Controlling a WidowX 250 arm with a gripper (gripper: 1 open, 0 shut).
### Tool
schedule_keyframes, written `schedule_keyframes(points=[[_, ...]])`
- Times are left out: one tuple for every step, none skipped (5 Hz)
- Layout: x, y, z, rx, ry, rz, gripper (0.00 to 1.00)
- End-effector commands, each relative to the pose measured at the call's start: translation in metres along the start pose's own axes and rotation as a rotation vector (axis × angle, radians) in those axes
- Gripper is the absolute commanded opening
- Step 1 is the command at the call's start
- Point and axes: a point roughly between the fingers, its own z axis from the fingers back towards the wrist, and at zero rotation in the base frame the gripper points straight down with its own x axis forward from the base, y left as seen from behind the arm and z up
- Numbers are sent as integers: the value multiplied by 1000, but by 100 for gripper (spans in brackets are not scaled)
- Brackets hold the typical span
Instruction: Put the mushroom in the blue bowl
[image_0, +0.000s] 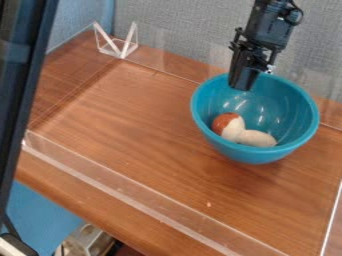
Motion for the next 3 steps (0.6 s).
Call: schedule_keyframes(points=[[-1, -16, 34, 55, -81, 9, 0], [-1, -18, 43, 46, -89, 32, 0], [0, -19, 49, 32, -93, 56, 0]])
